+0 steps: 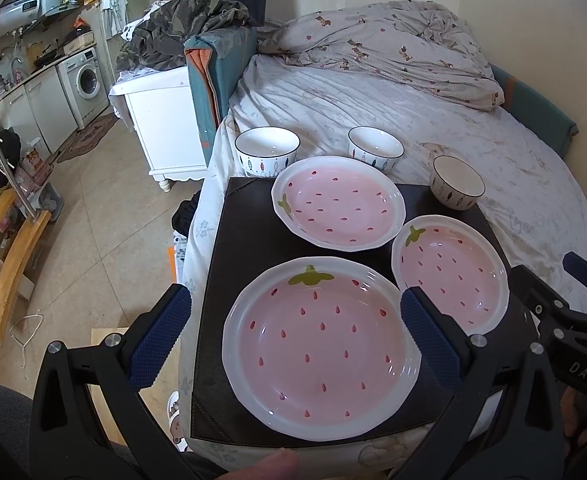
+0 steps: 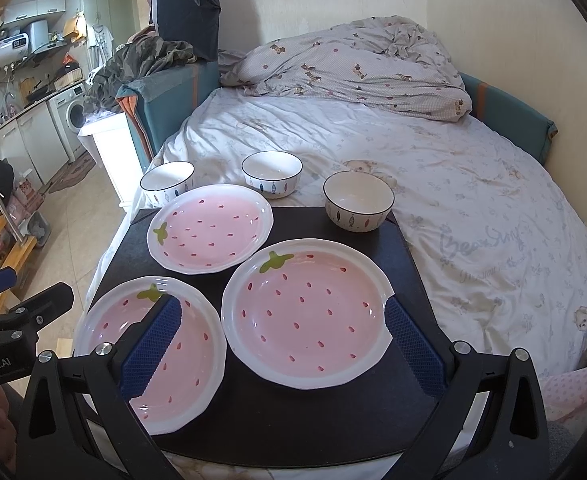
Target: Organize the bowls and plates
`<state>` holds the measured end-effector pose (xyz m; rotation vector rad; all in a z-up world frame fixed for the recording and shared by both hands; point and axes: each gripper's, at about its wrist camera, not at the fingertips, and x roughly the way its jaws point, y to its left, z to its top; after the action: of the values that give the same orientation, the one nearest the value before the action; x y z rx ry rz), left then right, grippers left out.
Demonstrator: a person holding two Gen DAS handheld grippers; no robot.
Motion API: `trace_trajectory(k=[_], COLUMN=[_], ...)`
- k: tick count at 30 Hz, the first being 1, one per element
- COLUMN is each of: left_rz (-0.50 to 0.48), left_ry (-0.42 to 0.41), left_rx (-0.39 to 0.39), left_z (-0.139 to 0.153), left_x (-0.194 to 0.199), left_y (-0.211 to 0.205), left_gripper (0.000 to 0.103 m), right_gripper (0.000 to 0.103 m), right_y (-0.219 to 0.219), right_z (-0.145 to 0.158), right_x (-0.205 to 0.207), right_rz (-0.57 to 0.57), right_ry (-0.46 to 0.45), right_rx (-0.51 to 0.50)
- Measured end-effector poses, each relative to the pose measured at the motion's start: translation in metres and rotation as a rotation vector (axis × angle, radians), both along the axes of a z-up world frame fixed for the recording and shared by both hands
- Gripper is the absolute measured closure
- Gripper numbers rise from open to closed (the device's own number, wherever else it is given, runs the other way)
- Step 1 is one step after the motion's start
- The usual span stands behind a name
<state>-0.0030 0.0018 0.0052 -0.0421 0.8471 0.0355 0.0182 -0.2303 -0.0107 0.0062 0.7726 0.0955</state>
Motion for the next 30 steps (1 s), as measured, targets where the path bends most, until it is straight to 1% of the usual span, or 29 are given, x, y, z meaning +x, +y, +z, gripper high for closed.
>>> trace_trajectory(k=[30], left_rz=[0.003], left_ry=[0.001], left_rx=[0.001], left_z=[-0.0005], left_x=[0.0011], left_y=[0.0017], left_gripper=[0.000], right_gripper=[0.000], right_y=[0.0043], right_z=[0.0005], right_x=[-0.0014], right_rz=[-0.002], right_ry=[0.000], right_rx=[0.000])
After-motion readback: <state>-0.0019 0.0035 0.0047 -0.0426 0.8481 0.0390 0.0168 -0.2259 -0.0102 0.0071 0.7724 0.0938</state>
